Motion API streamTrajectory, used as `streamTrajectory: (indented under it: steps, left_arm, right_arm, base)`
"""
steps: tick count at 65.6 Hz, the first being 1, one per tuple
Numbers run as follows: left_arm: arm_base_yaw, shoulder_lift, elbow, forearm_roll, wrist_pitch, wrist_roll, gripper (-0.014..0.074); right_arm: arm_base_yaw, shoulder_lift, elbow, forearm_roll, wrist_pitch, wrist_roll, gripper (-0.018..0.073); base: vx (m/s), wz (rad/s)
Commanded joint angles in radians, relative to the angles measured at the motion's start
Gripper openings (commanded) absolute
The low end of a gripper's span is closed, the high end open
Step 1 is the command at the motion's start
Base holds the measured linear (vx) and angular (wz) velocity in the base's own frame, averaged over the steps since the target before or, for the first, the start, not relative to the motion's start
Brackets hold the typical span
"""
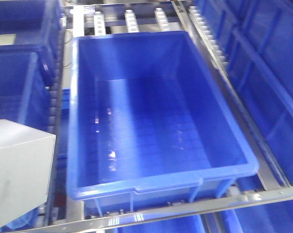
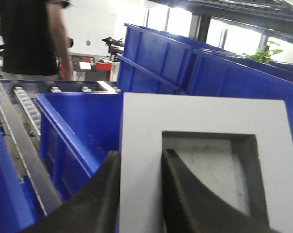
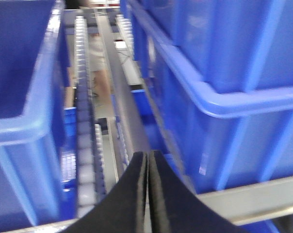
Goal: Sort gray base to blue bin
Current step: 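Turn the base toward the shelf and stop over an empty blue bin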
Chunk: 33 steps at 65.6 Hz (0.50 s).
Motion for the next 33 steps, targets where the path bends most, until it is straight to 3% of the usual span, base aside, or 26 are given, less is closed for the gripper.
streamTrajectory:
  steps: [1, 33]
  left_arm:
    - [-0.006, 0.01, -0.028, -0.005, -0.109, -0.007, 0.0004]
    - [-0.006, 0.01, -0.028, -0.005, -0.109, -0.007, 0.0004]
  right_arm:
    - [0.0, 0.003, 0.001, -0.008, -0.075, -0.009, -0.0005]
    - [0.0, 0.003, 0.001, -0.008, -0.075, -0.009, -0.0005]
  base:
    - [0.04, 0.25]
    - [0.02, 0.25]
